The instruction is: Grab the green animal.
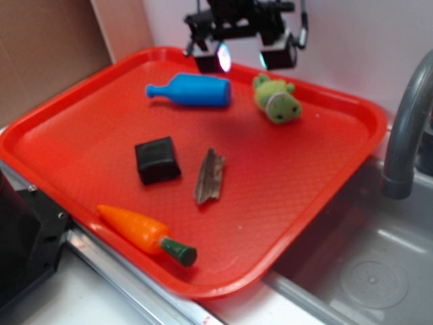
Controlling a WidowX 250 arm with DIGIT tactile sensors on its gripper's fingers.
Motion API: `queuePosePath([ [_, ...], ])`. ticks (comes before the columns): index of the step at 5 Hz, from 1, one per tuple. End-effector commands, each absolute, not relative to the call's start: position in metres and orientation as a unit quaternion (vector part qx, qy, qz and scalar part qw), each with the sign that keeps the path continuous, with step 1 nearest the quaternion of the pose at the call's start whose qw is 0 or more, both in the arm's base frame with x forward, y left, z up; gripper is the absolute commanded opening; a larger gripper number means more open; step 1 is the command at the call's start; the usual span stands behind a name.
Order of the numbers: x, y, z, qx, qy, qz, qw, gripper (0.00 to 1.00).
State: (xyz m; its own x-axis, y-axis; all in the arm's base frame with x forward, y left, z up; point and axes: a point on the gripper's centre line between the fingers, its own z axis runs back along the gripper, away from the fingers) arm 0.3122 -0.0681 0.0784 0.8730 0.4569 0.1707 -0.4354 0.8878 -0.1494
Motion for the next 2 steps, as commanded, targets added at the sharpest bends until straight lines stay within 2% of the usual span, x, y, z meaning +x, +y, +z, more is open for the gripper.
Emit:
queuePosePath([
  [1,0.333,-0.067,0.062,-0.058,-0.105,0.214,0.969,1.0],
  [2,0.345,-0.061,0.04,-0.047,-0.105,0.208,0.971,1.0],
])
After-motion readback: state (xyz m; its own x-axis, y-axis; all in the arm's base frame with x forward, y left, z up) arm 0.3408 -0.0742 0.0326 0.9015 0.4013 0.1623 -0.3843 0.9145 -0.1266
